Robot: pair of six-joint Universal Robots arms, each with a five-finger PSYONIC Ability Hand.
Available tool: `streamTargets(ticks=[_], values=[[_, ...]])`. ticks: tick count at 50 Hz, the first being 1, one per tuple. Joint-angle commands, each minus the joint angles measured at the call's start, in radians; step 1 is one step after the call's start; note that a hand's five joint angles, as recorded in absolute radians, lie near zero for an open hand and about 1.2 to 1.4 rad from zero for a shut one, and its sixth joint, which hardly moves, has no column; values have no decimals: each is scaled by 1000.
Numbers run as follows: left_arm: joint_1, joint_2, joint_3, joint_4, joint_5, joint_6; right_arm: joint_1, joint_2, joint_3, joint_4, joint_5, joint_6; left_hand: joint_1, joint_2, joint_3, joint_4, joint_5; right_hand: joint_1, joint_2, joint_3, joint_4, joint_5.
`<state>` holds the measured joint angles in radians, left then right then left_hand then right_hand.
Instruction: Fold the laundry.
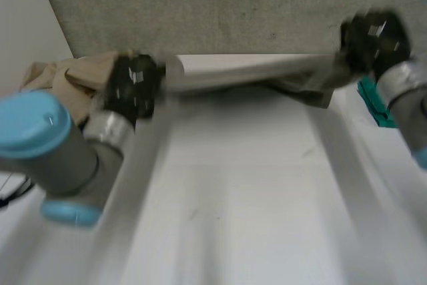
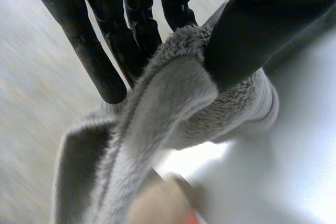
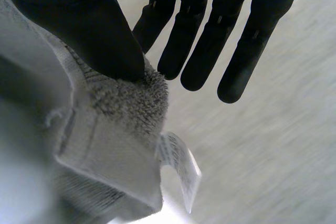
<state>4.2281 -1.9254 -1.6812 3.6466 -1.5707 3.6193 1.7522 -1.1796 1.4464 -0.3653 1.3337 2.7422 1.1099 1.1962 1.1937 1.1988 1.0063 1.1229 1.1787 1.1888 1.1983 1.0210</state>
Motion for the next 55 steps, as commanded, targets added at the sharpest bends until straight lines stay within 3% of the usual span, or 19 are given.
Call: streamTargets(ticks=[1, 4, 8, 12, 17, 23, 33, 39, 49, 52, 55], values=[[-11, -20, -183, -9, -2, 1, -2, 1, 222, 60, -82, -42, -132, -218, -216, -221, -203, 273, 218, 207, 198, 201], [-14, -17, -195, -40, 0, 7, -2, 3, 272, 60, -96, -78, -561, -647, -644, -650, -632, 273, 218, 207, 198, 201], [-2, 55, -196, -120, 1, 19, -3, 3, 292, 65, -97, -107, -728, -815, -812, -817, -799, 273, 218, 207, 198, 201], [52, 160, -193, -207, 23, 2, -5, 1, 292, 68, -93, -108, -750, -836, -833, -838, -821, 273, 218, 207, 198, 201], [141, 201, -204, -284, 124, -56, -5, 1, 292, 69, -87, -107, -709, -795, -792, -797, -780, 273, 218, 207, 198, 201], [228, 195, -247, -394, 221, -214, -5, 1, 287, 71, -82, -102, -580, -666, -664, -669, -651, 273, 218, 207, 198, 201], [299, 151, -281, -384, 228, -249, -26, 1, 282, 72, -79, -104, -506, -592, -590, -595, -577, 273, 218, 207, 198, 201], [299, 56, -242, -327, 233, -246, -28, 1, 281, 72, -80, -102, -386, -472, -469, -475, -457, 273, 218, 207, 198, 201], [288, -75, -152, -316, 230, -238, -51, 1, 281, 72, -79, -105, -377, -463, -461, -466, -448, 273, 218, 207, 198, 201], [286, -93, -134, -316, 230, -238, -56, 1, 278, 72, -79, -105, -292, -378, -376, -381, -363, 273, 218, 207, 198, 201], [285, -104, -111, -313, 227, -238, -65, -3, 276, 74, -77, -105, 12, -74, -71, -77, -59, 273, 218, 207, 198, 201]])
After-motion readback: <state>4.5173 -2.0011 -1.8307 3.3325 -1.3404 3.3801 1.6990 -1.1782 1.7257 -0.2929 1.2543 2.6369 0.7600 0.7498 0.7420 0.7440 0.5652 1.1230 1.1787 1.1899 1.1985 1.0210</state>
